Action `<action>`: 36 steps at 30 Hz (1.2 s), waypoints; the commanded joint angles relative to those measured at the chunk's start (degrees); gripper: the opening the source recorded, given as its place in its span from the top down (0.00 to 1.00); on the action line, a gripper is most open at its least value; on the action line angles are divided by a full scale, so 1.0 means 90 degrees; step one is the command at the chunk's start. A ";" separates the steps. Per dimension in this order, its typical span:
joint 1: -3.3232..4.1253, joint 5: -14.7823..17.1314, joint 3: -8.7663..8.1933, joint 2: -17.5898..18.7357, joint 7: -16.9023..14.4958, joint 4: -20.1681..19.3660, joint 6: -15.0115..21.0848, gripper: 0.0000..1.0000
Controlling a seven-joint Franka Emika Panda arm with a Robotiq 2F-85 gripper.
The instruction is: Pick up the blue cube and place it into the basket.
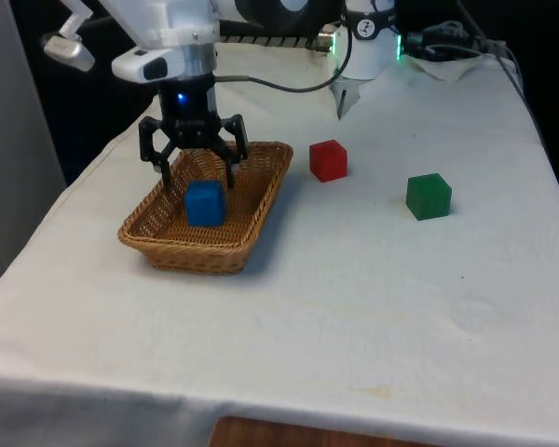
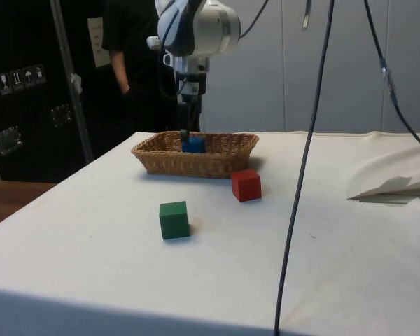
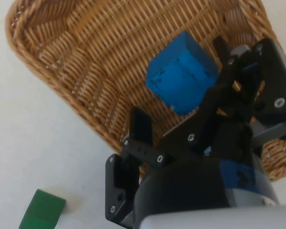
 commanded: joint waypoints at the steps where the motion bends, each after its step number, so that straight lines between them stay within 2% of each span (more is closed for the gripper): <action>1: 0.0064 -0.0102 -0.0089 -0.0089 0.0102 -0.0025 -0.0095 0.00; 4: 0.0076 -0.0127 -0.0121 -0.0197 0.0140 -0.0019 -0.0204 0.00; 5: 0.0019 -0.0032 -0.0045 -0.0159 0.0038 -0.0006 -0.0153 0.00; 6: 0.0083 -0.0134 -0.0134 -0.0236 0.0146 -0.0019 -0.0242 0.00; 7: 0.0089 -0.0146 -0.0153 -0.0312 0.0159 -0.0013 -0.0312 0.00; 13: 0.0089 -0.0248 -0.0185 -0.0573 0.0261 0.0013 -0.0567 0.00; 14: 0.0038 -0.0159 -0.0121 -0.0567 0.0166 0.0006 -0.0516 0.00; 15: 0.0089 -0.0267 -0.0191 -0.0618 0.0280 0.0019 -0.0605 0.00; 22: 0.0095 -0.0382 -0.0223 -0.0904 0.0401 0.0089 -0.0923 0.00; 23: 0.0038 -0.0274 -0.0159 -0.0879 0.0299 0.0089 -0.0866 0.00; 24: 0.0038 -0.0280 -0.0159 -0.0917 0.0306 0.0095 -0.0904 0.00; 25: 0.0095 -0.0401 -0.0223 -0.0968 0.0427 0.0102 -0.0993 0.00; 30: 0.0146 -0.0618 -0.0210 -0.1127 0.0611 0.0127 -0.1165 0.00; 32: 0.0159 -0.0694 -0.0197 -0.1165 0.0688 0.0140 -0.1210 0.00; 33: 0.0108 -0.0579 -0.0153 -0.1152 0.0579 0.0115 -0.1127 0.00; 34: 0.0178 -0.0738 -0.0197 -0.1184 0.0732 0.0153 -0.1235 0.00; 36: 0.0197 -0.0821 -0.0191 -0.1210 0.0809 0.0191 -0.1305 0.00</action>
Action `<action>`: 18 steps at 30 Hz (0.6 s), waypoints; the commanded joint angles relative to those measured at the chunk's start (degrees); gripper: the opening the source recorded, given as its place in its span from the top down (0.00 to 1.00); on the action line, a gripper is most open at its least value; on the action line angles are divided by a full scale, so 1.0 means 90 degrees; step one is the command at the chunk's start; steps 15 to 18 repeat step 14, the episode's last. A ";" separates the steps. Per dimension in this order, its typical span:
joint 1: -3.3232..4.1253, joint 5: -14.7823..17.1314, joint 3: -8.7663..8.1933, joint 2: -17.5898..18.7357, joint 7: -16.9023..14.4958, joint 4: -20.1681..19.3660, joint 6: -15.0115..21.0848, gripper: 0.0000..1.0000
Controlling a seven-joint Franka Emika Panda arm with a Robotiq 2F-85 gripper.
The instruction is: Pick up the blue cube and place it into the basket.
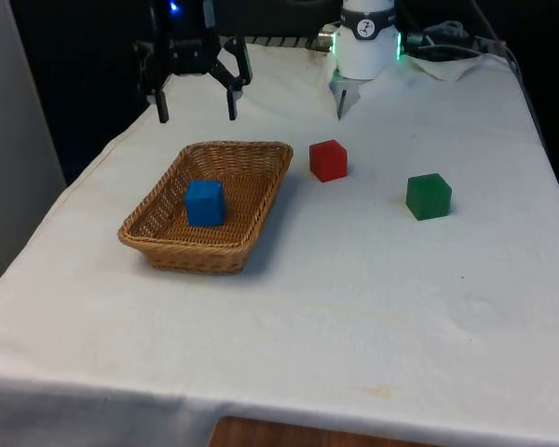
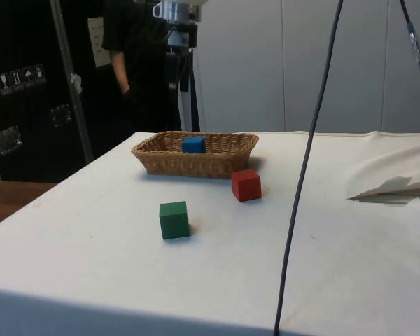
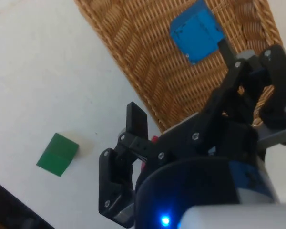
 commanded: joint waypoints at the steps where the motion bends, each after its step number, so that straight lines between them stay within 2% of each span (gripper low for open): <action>1: 0.0064 -0.0146 -0.0045 -0.0025 0.0140 0.0038 -0.0108 0.00; 5: 0.0121 -0.0344 -0.0032 -0.0064 0.0337 0.0146 -0.0274 0.00; 6: 0.0064 -0.0242 0.0013 -0.0045 0.0236 0.0134 -0.0204 0.00; 7: 0.0127 -0.0382 -0.0025 -0.0064 0.0369 0.0172 -0.0312 0.00; 8: 0.0146 -0.0452 -0.0019 -0.0070 0.0439 0.0229 -0.0382 0.00; 13: 0.0197 -0.0605 -0.0006 -0.0076 0.0598 0.0350 -0.0554 0.00; 14: 0.0153 -0.0516 0.0032 -0.0064 0.0516 0.0344 -0.0503 0.00; 18: 0.0153 -0.0516 0.0032 -0.0064 0.0516 0.0344 -0.0503 0.00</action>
